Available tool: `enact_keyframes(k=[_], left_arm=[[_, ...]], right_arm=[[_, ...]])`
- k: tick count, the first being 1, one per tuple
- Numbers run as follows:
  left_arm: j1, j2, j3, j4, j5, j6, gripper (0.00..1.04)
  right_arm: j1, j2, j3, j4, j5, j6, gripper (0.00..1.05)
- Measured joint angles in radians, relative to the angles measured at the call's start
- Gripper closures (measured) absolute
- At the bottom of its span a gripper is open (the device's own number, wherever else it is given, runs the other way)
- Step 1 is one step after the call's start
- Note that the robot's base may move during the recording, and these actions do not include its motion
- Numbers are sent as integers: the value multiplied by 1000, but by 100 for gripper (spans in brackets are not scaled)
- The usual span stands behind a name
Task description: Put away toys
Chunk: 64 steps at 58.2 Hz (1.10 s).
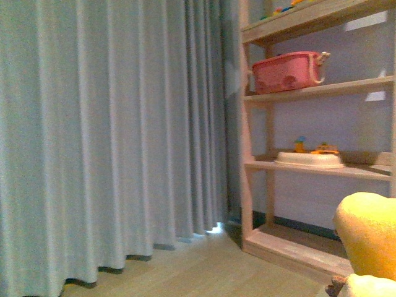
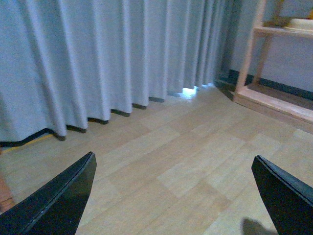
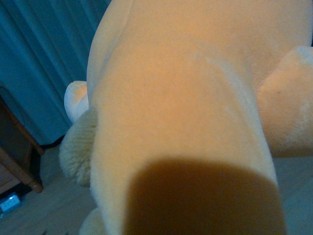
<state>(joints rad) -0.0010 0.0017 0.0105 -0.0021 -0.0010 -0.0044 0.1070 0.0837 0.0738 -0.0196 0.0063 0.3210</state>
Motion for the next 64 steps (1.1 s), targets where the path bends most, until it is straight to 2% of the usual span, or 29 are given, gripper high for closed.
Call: enact_keyframes(k=[64], left_arm=[[0, 0, 0, 0, 1, 0, 6]], right_arm=[[0, 0, 0, 0, 3, 0, 86]])
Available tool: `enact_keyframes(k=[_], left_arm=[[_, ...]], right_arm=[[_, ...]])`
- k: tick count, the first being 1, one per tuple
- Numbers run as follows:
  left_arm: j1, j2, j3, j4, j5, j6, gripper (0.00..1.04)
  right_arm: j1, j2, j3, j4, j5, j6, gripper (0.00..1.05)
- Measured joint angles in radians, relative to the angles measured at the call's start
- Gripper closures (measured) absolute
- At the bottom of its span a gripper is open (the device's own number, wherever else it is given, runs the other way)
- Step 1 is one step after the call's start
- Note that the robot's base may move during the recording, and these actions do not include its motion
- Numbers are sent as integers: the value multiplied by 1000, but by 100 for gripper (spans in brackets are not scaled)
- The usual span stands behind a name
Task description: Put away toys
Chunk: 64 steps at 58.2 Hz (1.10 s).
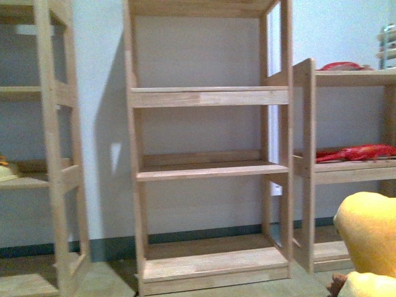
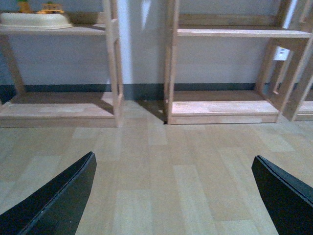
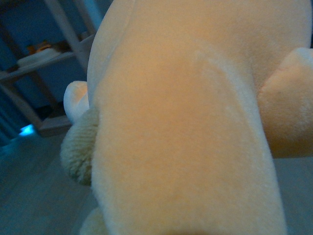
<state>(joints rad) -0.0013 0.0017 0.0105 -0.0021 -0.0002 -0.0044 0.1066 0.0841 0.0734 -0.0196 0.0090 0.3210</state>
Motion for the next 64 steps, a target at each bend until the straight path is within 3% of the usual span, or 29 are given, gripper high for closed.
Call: enact_keyframes(k=[64], left_arm=[[1, -1, 0, 0, -8, 0, 6]], right_arm=[[2, 1, 0, 0, -19, 0, 86]])
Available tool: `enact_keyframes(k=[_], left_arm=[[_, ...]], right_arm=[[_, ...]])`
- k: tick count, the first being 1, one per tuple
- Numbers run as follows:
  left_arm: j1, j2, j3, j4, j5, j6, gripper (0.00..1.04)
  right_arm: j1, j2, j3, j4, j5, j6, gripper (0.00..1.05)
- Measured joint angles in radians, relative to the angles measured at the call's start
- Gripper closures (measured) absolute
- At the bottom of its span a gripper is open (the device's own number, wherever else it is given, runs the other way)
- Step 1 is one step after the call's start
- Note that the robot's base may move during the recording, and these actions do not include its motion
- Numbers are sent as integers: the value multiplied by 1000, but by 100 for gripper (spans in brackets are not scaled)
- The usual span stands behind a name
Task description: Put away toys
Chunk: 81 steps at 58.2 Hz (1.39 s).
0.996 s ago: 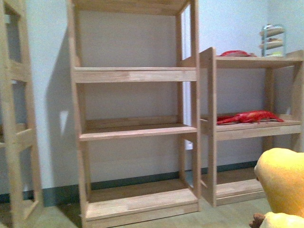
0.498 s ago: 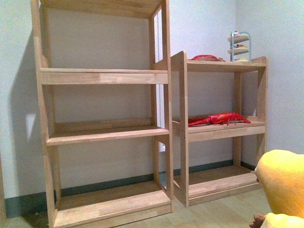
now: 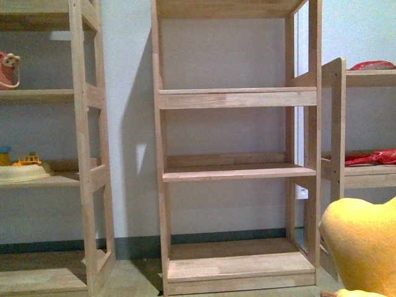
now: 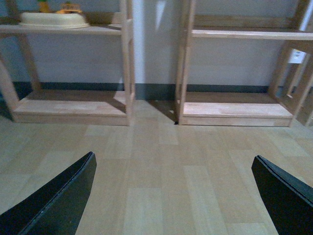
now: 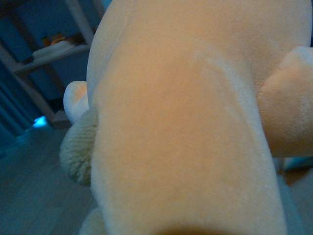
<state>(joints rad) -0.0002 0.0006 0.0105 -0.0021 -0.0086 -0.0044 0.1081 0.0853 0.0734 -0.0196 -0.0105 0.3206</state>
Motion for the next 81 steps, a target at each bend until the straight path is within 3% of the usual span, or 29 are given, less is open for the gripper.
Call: enact_keyframes(k=[81], left_arm=[[0, 0, 0, 0, 8, 0, 6]], right_arm=[[-2, 0, 0, 0, 17, 0, 86]])
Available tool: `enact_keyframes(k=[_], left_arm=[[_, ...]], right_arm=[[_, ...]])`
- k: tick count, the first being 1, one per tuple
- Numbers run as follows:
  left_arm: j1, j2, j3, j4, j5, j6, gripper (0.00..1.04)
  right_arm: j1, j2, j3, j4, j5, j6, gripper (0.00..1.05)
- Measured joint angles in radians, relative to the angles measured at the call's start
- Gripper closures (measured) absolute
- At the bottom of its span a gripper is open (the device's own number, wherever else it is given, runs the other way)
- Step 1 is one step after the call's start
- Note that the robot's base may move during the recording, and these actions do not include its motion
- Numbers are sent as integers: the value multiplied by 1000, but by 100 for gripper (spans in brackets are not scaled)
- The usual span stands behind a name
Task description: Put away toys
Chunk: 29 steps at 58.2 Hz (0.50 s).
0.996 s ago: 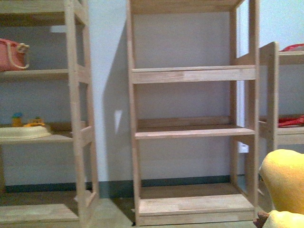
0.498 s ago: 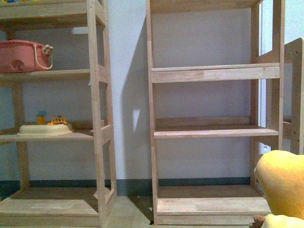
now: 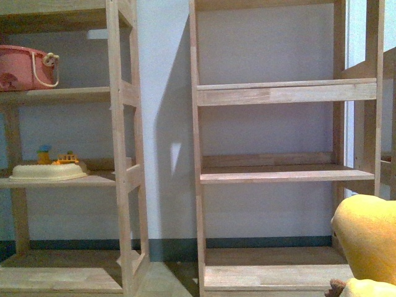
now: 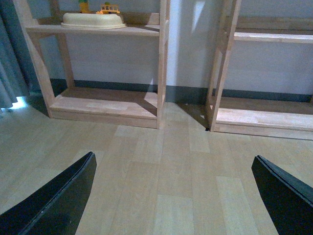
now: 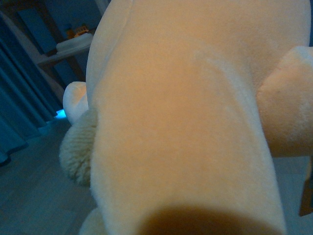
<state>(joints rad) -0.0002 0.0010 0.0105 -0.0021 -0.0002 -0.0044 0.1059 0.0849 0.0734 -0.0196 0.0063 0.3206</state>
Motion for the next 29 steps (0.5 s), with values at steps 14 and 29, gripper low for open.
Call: enact_keyframes(k=[14, 29], left_arm=[[0, 0, 0, 0, 0, 0, 6], [0, 0, 0, 0, 0, 0, 6]], right_arm=[[0, 0, 0, 0, 0, 0, 86], [0, 0, 0, 0, -1, 0, 86]])
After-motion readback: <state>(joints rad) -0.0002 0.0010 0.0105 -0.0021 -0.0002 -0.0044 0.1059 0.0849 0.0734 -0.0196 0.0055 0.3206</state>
